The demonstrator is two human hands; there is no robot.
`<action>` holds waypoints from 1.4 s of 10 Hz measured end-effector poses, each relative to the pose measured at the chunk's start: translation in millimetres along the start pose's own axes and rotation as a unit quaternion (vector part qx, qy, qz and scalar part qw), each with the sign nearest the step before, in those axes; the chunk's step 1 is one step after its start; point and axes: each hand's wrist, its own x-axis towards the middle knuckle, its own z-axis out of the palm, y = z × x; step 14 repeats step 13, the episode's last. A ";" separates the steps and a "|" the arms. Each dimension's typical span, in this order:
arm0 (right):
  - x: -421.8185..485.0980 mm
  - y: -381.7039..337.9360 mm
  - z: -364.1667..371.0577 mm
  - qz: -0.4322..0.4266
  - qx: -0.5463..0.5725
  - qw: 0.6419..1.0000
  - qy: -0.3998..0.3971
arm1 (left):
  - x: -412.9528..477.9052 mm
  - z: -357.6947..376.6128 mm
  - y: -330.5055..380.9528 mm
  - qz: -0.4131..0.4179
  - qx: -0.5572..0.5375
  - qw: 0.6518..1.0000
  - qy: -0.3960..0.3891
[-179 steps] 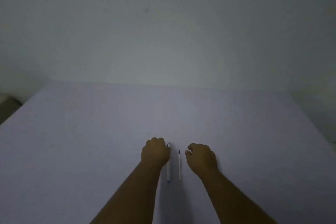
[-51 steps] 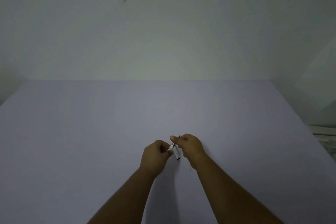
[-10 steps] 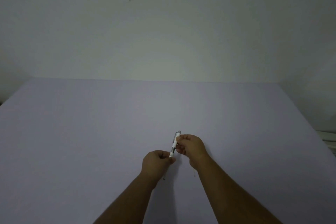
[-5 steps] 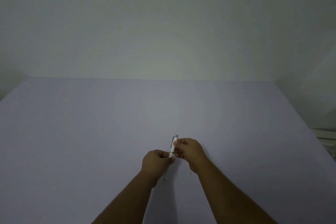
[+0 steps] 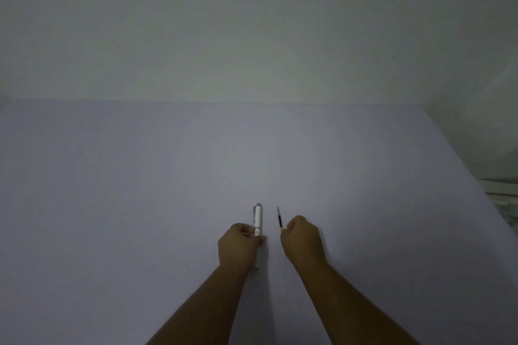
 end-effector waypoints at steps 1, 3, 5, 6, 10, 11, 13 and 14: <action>0.6 -1.5 3.6 -0.007 -0.003 1.000 0.000 | 1.9 4.9 1.4 0.007 0.002 1.000 -0.002; 0.0 -5.5 5.6 0.001 -0.004 1.000 -0.014 | 1.0 10.2 5.5 0.007 0.014 1.000 0.009; -1.7 -5.7 5.9 0.014 0.025 0.999 -0.029 | 1.2 14.1 3.0 0.014 0.009 1.000 0.020; -2.6 -4.8 5.6 0.015 0.030 0.999 -0.029 | 1.0 15.3 2.8 0.014 0.011 1.000 0.017; -8.7 -4.7 4.9 0.010 0.034 0.999 -0.037 | -0.7 12.3 1.9 0.013 0.013 1.000 0.025; -8.6 -3.8 5.1 0.009 0.042 0.998 -0.036 | 0.9 12.7 -0.7 0.018 0.018 0.999 0.022; -11.0 -6.9 0.8 -0.002 0.049 0.999 -0.008 | -7.6 -1.1 10.3 0.023 0.025 0.999 0.032; -11.0 -6.9 0.8 -0.002 0.049 0.999 -0.008 | -7.6 -1.1 10.3 0.023 0.025 0.999 0.032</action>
